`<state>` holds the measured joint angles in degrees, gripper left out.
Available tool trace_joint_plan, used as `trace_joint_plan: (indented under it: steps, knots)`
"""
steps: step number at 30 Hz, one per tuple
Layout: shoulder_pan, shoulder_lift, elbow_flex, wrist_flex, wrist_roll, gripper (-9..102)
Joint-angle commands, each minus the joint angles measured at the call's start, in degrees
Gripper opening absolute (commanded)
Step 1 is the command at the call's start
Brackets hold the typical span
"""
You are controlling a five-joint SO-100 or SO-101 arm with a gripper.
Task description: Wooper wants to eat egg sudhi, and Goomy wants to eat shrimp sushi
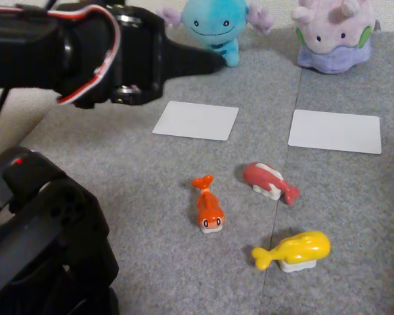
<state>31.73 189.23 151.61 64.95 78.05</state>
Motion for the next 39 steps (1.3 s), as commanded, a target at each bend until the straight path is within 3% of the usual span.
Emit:
trace_joint_plan:
  steps: [1,16,26,39]
  knots:
    - [3.43,-7.47,-3.25,-1.41,-0.7,23]
    - [15.64,-35.07,-24.43,6.15,-6.33,24]
    - [16.52,-46.67,-26.72,14.41,-8.79,24]
    - [16.61,-59.06,-26.89,10.72,-8.35,24]
